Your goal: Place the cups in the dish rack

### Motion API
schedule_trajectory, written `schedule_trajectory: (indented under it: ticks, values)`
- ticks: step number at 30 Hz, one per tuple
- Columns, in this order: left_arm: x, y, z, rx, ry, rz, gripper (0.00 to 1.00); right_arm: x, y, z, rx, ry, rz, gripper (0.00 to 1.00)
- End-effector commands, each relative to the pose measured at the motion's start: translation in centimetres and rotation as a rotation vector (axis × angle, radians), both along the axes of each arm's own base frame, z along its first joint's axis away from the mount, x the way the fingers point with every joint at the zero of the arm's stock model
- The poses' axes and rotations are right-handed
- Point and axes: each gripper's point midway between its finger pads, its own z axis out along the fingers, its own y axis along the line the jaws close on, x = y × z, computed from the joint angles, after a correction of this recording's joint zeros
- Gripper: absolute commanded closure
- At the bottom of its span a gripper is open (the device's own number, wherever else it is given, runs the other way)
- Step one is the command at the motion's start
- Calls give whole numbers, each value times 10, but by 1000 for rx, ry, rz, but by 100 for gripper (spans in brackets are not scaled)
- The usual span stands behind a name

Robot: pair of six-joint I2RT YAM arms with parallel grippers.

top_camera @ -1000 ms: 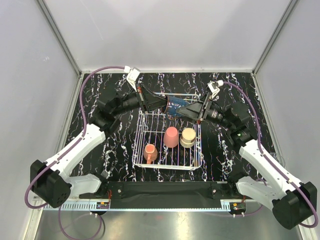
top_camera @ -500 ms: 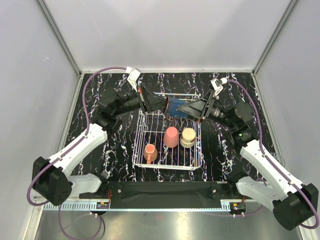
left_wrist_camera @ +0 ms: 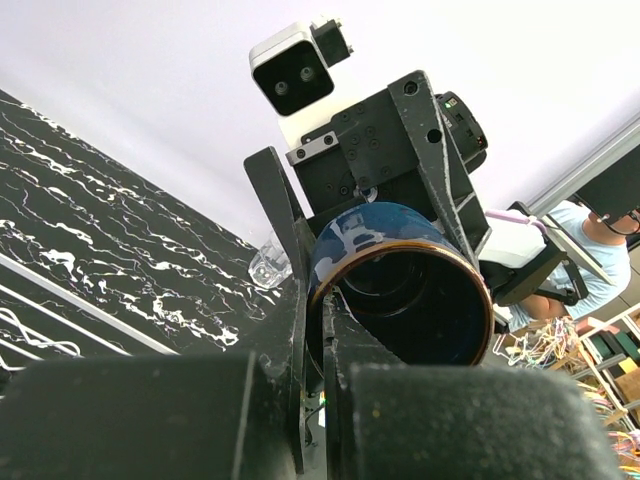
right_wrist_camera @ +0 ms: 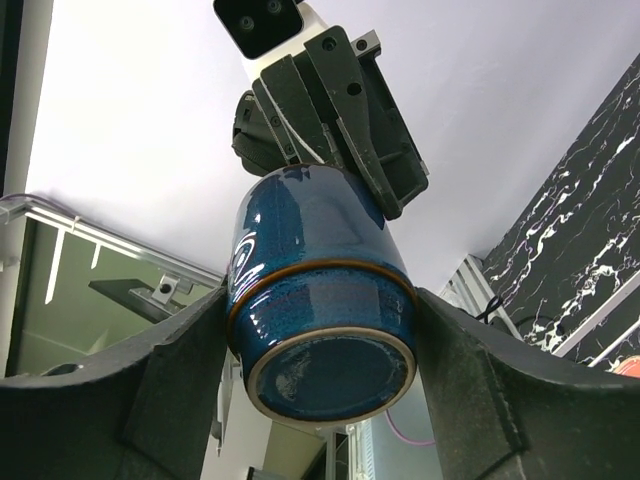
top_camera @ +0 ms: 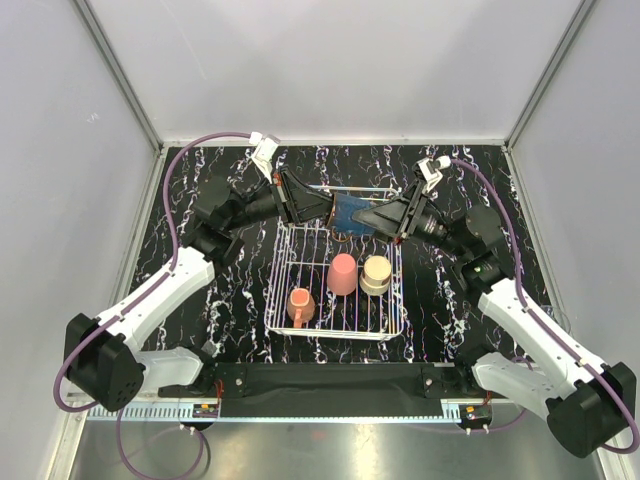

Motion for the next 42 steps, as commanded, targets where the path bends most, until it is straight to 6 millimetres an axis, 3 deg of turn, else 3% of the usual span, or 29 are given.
schedule_trajectory:
  ticks: [1, 6, 14, 22, 29, 30, 31, 33, 34, 36, 37, 42]
  values:
    - [0, 2, 14, -41, -64, 5, 100, -14, -1, 35, 70, -108, 19, 24]
    - [0, 1, 14, -41, -64, 2, 100, -12, 0, 37, 66, -104, 13, 32]
    - [-2, 3, 16, -44, -72, 4, 100, -7, -2, 36, 59, -92, -23, 15]
    - [-3, 3, 17, -45, -76, 4, 100, -6, -3, 32, 57, -83, -33, 16]
    - [-3, 3, 17, -43, -78, 2, 100, -5, -3, 34, 41, -85, -42, 39]
    - [-3, 3, 17, -42, -80, 4, 100, -4, -2, 31, 29, -71, -45, 45]
    - [-3, 3, 16, -40, -80, 5, 100, -4, -3, 34, 26, -75, -47, 60]
    - [-1, 3, 14, -30, -70, 9, 100, -3, -2, 32, 9, -68, -52, 74]
    - [1, 2, 12, -23, -72, 15, 86, -2, -2, 35, 7, -72, -58, 81]
    - [3, 2, 9, -5, -57, 28, 71, 1, -1, 31, -25, -57, -66, 98]
    - [7, 2, 8, 2, -63, 47, 58, 2, -2, 35, -31, -60, -75, 100]
    - [12, 4, 0, 51, -39, 88, 26, 8, -8, 30, -102, -31, -142, 100]
